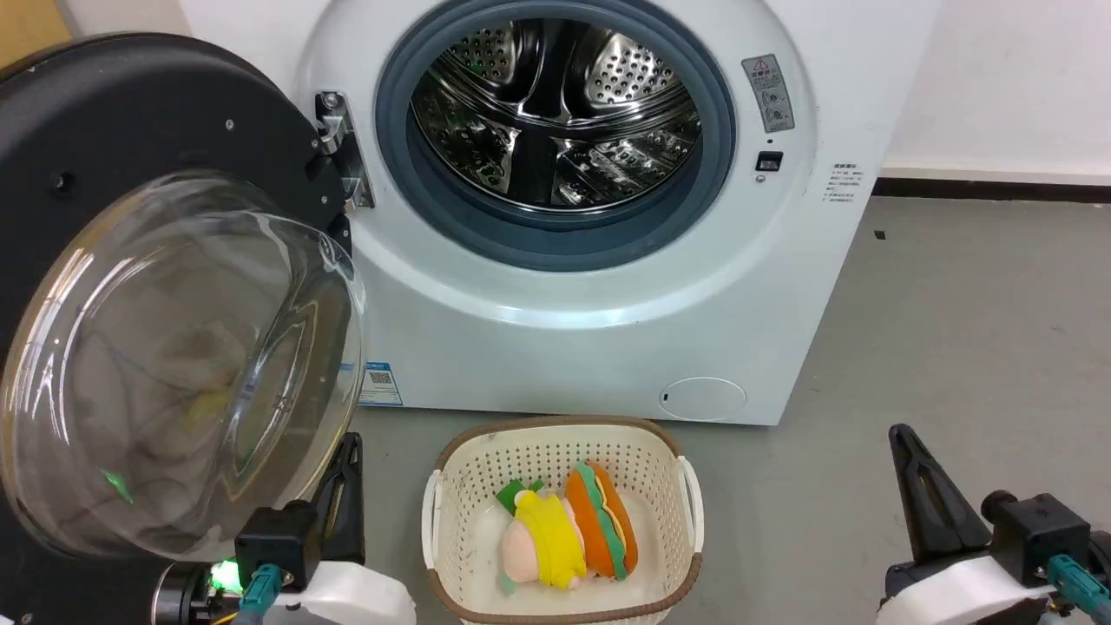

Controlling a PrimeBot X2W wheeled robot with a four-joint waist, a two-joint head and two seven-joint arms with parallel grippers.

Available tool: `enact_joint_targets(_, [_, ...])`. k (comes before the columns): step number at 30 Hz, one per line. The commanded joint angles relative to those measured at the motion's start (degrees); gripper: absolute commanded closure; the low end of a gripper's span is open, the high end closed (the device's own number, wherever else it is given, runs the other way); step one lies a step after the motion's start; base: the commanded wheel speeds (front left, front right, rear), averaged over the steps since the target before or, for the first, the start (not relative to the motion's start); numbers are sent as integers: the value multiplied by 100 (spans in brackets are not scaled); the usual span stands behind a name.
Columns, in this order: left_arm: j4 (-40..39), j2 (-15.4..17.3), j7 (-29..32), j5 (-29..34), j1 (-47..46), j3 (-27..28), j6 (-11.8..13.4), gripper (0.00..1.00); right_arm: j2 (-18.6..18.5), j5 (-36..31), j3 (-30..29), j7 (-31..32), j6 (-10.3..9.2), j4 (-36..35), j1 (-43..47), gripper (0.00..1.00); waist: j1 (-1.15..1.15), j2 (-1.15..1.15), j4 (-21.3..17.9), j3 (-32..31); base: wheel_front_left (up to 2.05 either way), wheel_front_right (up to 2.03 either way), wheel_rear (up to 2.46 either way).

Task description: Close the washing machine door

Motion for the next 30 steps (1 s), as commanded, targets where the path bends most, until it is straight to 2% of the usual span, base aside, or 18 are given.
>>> enact_joint_targets(1, [-24,3,31,61,-66,19,-21,100,-13,-27,23,19,-3,14,-81,100,-1,0,-1,0,0,0,0])
enact_joint_targets(30, [-71,5,381,145,-118,179,-127,100,-17,-39,227,360,-4,31,-151,100,-1,0,-94,15,0,0,0])
